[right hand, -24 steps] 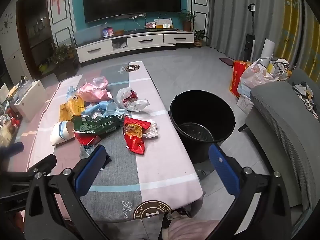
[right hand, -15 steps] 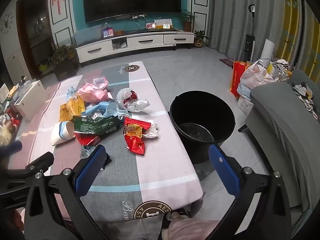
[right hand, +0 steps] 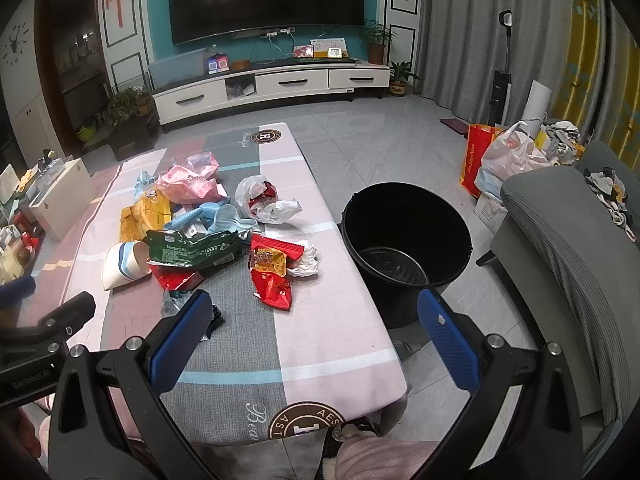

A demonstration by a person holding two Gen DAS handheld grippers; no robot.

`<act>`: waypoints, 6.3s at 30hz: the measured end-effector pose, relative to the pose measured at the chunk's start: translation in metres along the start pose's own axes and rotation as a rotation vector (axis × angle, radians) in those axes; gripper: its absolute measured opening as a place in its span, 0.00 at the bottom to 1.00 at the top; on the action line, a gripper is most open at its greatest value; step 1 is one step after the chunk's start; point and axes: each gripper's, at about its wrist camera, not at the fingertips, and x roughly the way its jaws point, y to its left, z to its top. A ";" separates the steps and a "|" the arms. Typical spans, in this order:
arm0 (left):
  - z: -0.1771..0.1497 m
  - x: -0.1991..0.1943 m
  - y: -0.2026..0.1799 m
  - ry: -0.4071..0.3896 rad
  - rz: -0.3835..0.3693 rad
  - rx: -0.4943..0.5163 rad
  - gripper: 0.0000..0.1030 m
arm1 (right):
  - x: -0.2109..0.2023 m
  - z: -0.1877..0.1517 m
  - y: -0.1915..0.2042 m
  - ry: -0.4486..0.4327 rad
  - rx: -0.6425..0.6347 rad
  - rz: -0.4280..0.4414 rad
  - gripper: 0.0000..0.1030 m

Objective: Collect trash

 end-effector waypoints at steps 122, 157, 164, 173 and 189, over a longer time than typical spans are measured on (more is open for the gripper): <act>-0.034 0.141 0.012 0.098 -0.456 -0.054 0.49 | 0.179 0.003 -0.018 0.129 -0.025 0.331 0.76; -0.013 0.088 -0.001 0.012 -0.511 -0.037 0.49 | 0.143 -0.001 -0.038 0.129 0.195 0.699 0.25; 0.043 0.098 -0.050 -0.019 -0.560 -0.001 0.50 | 0.129 0.022 -0.090 -0.052 0.249 0.352 0.25; 0.106 0.166 -0.159 0.089 -0.697 0.029 0.50 | 0.159 0.020 -0.148 -0.050 0.390 0.127 0.25; 0.114 0.250 -0.243 0.262 -0.707 0.041 0.72 | 0.191 0.007 -0.184 0.066 0.488 0.026 0.41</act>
